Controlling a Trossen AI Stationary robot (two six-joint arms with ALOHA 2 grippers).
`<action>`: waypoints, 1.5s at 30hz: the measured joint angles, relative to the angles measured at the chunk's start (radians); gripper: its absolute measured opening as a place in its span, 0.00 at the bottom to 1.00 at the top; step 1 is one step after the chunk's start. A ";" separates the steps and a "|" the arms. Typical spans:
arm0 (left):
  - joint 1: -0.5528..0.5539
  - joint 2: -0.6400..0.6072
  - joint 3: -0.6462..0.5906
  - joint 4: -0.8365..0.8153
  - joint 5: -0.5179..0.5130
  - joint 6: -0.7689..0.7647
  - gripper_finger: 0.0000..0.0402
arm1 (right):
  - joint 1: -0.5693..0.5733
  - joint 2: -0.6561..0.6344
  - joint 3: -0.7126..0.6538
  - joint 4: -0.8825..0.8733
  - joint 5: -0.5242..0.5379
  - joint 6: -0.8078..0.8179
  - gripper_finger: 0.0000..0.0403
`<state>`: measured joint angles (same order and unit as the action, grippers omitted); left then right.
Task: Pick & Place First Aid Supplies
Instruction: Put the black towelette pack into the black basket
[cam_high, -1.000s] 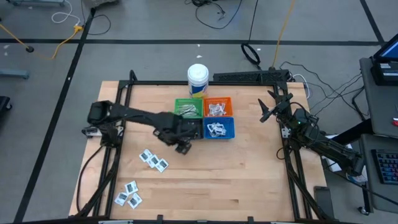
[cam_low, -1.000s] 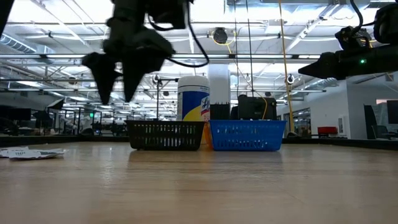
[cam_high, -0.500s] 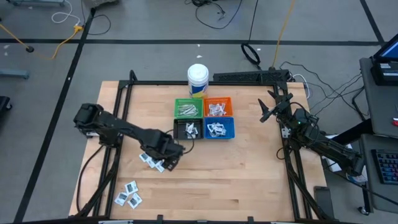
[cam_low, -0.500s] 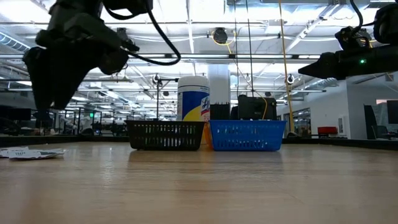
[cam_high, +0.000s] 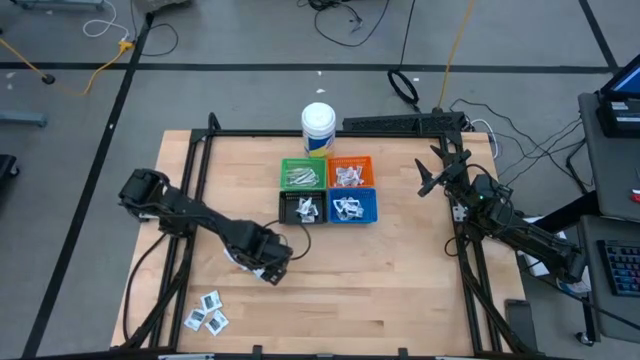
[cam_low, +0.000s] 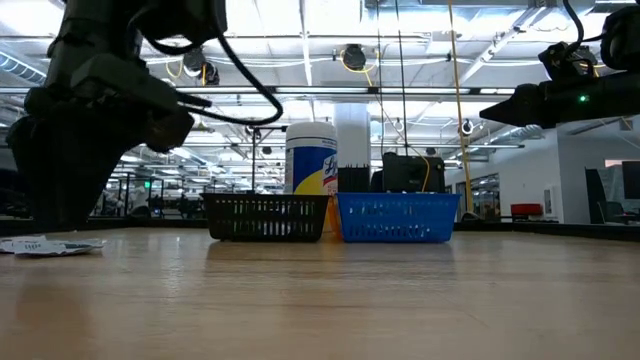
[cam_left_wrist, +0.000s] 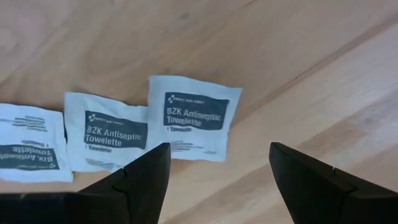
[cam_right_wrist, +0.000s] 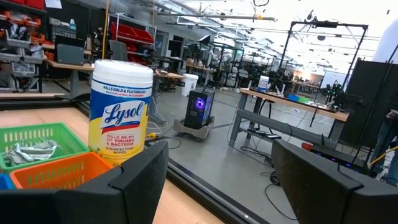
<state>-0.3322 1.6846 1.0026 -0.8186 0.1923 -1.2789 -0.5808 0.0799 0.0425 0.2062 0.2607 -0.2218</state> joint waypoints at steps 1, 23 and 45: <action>-0.002 0.000 -0.009 0.011 0.000 0.000 0.68 | 0.000 0.000 0.000 0.000 0.000 0.000 0.69; -0.002 -0.001 -0.086 0.079 0.020 0.067 0.14 | 0.000 0.000 0.000 0.000 0.000 0.000 0.69; 0.061 -0.216 -0.028 -0.238 -0.013 0.137 0.01 | 0.000 0.000 0.000 0.000 0.000 0.000 0.69</action>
<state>-0.2709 1.4683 0.9746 -1.0561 0.1791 -1.1417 -0.5808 0.0797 0.0427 0.2058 0.2604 -0.2218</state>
